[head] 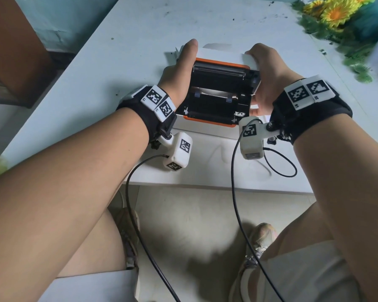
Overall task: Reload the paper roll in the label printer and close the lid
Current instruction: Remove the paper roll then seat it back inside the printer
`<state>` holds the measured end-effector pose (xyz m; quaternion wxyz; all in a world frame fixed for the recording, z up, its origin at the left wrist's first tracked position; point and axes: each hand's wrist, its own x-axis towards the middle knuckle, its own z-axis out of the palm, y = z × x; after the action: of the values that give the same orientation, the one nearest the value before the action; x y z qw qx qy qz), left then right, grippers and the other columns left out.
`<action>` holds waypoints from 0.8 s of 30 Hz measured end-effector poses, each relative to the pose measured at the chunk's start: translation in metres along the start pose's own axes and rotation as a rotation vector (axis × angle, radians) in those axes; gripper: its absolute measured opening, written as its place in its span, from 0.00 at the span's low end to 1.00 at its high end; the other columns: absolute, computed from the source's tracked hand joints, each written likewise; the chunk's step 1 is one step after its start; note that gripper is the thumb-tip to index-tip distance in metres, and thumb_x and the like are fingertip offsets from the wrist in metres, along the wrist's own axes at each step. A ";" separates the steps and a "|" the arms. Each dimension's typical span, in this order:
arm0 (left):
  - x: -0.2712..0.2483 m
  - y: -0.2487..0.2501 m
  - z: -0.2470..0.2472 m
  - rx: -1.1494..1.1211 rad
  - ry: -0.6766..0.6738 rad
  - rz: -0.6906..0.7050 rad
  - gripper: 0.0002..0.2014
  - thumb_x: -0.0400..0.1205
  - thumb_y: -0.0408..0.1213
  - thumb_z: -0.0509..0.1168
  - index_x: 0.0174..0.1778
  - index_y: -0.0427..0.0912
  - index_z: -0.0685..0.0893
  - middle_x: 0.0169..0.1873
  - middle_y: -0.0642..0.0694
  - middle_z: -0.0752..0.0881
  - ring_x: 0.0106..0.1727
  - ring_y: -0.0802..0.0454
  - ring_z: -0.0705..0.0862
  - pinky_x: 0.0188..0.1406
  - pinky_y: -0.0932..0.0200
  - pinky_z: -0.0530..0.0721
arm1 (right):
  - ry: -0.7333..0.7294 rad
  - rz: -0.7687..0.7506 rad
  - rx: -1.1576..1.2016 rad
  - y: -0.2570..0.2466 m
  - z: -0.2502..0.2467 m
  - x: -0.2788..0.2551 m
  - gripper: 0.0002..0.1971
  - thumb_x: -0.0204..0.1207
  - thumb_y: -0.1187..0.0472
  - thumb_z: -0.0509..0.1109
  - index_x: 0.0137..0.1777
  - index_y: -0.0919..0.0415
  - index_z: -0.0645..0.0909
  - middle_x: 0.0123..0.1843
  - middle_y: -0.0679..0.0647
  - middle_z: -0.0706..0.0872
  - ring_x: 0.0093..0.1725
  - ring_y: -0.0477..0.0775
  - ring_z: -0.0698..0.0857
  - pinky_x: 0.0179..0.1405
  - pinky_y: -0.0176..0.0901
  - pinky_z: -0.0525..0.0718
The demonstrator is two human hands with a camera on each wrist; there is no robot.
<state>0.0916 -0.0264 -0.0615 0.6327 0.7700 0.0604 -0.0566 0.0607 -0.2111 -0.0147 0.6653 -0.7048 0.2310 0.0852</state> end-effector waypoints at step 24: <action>0.011 -0.012 -0.002 -0.034 -0.033 -0.014 0.51 0.60 0.88 0.59 0.62 0.52 0.94 0.56 0.46 0.97 0.59 0.47 0.95 0.68 0.40 0.91 | -0.058 0.008 0.044 0.001 0.000 -0.003 0.12 0.82 0.44 0.66 0.52 0.52 0.82 0.51 0.53 0.90 0.60 0.62 0.97 0.64 0.67 0.92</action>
<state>0.1007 -0.0219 -0.0741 0.6463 0.7576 0.0561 -0.0728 0.0574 -0.2109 -0.0147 0.6867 -0.6863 0.2162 0.1033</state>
